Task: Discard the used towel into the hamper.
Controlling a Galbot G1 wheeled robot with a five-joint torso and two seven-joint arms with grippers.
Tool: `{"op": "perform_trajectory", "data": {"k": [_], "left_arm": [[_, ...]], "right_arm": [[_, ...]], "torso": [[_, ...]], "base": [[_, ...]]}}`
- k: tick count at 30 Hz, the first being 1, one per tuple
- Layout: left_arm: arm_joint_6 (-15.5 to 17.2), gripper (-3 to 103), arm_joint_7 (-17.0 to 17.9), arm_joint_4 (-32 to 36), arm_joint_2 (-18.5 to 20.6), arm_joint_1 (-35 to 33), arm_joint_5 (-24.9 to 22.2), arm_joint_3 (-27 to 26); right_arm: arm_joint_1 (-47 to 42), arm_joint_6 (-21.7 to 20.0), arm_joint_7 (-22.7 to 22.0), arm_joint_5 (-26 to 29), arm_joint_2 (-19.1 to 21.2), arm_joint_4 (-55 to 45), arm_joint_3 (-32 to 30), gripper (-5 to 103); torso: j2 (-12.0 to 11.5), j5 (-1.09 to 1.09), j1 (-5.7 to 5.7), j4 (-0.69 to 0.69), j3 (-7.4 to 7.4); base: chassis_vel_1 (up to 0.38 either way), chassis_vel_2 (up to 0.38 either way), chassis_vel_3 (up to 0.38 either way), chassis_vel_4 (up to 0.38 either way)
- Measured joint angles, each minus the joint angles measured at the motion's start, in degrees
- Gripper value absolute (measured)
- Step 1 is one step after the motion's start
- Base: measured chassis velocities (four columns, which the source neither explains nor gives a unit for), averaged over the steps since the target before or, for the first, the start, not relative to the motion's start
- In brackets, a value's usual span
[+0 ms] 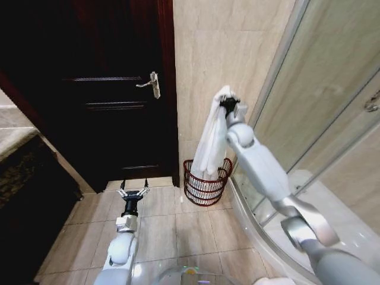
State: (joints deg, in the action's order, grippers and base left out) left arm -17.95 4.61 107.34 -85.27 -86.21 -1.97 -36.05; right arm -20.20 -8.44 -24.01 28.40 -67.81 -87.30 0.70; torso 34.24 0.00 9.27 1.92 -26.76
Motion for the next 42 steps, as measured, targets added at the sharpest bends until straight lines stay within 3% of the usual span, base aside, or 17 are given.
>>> {"op": "perform_trajectory", "data": {"k": [9, 18, 21, 22, 25, 26, 28, 29, 32, 39, 42], "left_arm": [[-0.3, 100, 0.0, -0.6, 0.7, 0.2, -0.1, -0.1], [-0.8, 100, 0.1, -0.9, 0.4, 0.1, -0.1, 0.1], [-1.3, 100, 0.1, -0.9, 0.7, -0.1, -0.2, -0.4], [-1.3, 100, 0.1, -0.9, 0.7, -0.1, -0.2, -0.4], [-2.0, 100, 0.1, -0.9, 0.7, -0.4, -0.5, -1.1], [-2.0, 100, 0.1, -0.9, 0.7, -0.4, -0.5, -1.1], [-2.3, 100, 0.1, -1.0, 0.8, -0.7, -0.6, -1.3], [-2.3, 100, 0.1, -1.0, 0.8, -0.7, -0.6, -1.3], [-2.5, 100, 0.1, -1.0, 0.6, -0.8, -0.7, -1.5], [-2.1, 100, 0.1, -0.7, -0.6, 0.2, -0.6, -1.5], [-1.6, 100, 0.1, -0.7, -1.1, 0.8, -0.6, -1.5]], "right_arm": [[-11.2, 0.2, 0.3, 0.3, 0.0, -1.6, -2.6, 2], [-15.5, -0.6, 0.4, 1.7, -1.4, -0.7, -3.1, 2], [-16.3, -5.2, -2.1, 9.4, -2.0, -2.4, -1.9, 2], [-16.3, -5.2, -2.1, 9.4, -2.0, -2.4, -1.9, 2], [-15.5, -13.0, -8.4, 22.9, -2.3, -5.4, -1.1, 2], [-15.5, -13.0, -8.4, 22.9, -2.3, -5.4, -1.1, 2], [-14.3, -16.9, -13.1, 31.4, -2.3, -6.6, -0.9, 2], [-14.3, -16.9, -13.1, 31.4, -2.3, -6.6, -0.9, 2], [-11.4, -20.9, -20.4, 42.9, -1.1, -6.9, -0.2, 2], [-8.9, -26.1, -26.0, 53.5, 2.6, -6.7, 1.6, 2], [-8.1, -27.2, -27.1, 55.2, 3.4, -6.5, 2.6, 2]], "torso": [[0.0, 0.00, 0.00, -0.02, 0.00], [0.0, -0.01, 0.00, -0.01, 0.00], [0.0, -0.01, 0.00, -0.01, 0.00], [0.0, -0.01, 0.00, -0.01, 0.00], [0.0, -0.01, 0.00, -0.01, 0.00], [0.0, -0.01, 0.00, -0.01, 0.00], [0.0, -0.01, 0.00, 0.00, 0.00], [0.0, -0.01, 0.00, 0.00, 0.00], [0.0, 0.00, 0.00, 0.00, 0.00], [0.0, 0.00, 0.00, -0.03, -0.01], [0.0, 0.00, 0.00, -0.02, -0.01]], "base": [[0.000, 0.000, 0.000, 0.000], [0.000, 0.000, 0.000, 0.000], [0.000, 0.000, 0.000, 0.000], [0.000, 0.000, 0.000, 0.000], [0.000, 0.000, 0.000, 0.000], [0.000, 0.000, 0.000, 0.000], [0.000, 0.000, 0.000, 0.000], [0.000, 0.000, 0.000, 0.000], [0.000, 0.000, 0.000, 0.000], [0.000, 0.000, 0.000, 0.000], [0.000, 0.000, 0.000, 0.000]]}}
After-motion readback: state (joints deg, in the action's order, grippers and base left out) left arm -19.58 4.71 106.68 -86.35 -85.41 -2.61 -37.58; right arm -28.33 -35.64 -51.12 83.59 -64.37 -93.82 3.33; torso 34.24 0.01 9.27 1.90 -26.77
